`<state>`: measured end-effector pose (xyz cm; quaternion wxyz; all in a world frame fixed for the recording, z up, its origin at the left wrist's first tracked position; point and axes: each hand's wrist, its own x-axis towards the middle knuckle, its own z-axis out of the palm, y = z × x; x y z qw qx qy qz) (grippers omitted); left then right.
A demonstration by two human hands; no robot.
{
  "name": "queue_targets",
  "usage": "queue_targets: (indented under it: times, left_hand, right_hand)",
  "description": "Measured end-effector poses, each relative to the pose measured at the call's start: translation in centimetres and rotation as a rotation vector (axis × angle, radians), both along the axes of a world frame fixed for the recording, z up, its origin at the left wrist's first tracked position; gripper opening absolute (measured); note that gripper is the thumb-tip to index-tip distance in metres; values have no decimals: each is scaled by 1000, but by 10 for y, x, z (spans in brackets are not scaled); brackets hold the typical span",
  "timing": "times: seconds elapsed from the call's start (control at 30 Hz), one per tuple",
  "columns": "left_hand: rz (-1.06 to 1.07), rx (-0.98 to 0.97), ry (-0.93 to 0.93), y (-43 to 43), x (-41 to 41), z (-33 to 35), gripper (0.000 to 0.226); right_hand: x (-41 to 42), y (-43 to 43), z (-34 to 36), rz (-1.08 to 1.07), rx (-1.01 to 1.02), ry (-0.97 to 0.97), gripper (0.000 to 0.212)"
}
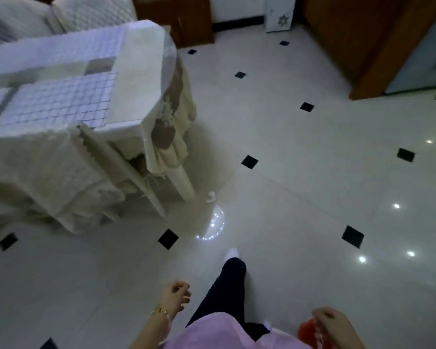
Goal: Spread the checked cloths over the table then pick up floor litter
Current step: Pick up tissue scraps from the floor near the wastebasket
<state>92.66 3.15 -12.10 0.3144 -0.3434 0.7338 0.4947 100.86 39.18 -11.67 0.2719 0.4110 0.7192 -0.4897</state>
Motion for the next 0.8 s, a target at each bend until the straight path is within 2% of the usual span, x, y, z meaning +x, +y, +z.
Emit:
queue_targets:
  times: [0.07, 0.23, 0.53, 0.67, 0.8]
  left_hand:
    - [111, -3, -43, -15, 0, -6, 15]
    - [264, -18, -95, -26, -49, -30, 11]
    - [84, 97, -109, 23, -275, -66, 20]
    - [70, -12, 1, 50, -370, -143, 15]
    - [4, -131, 62, 70, -448, -291, 13]
  right_hand:
    - [-41, 2, 7, -38, -43, -33, 13]
    - [-167, -8, -1, 100, -44, 13, 12]
    - [-376, -18, -69, 211, -72, 46, 15]
    - [-453, -12, -150, 274, -47, 68, 17]
    - [-523, 2, -292, 448, 23, 99, 18]
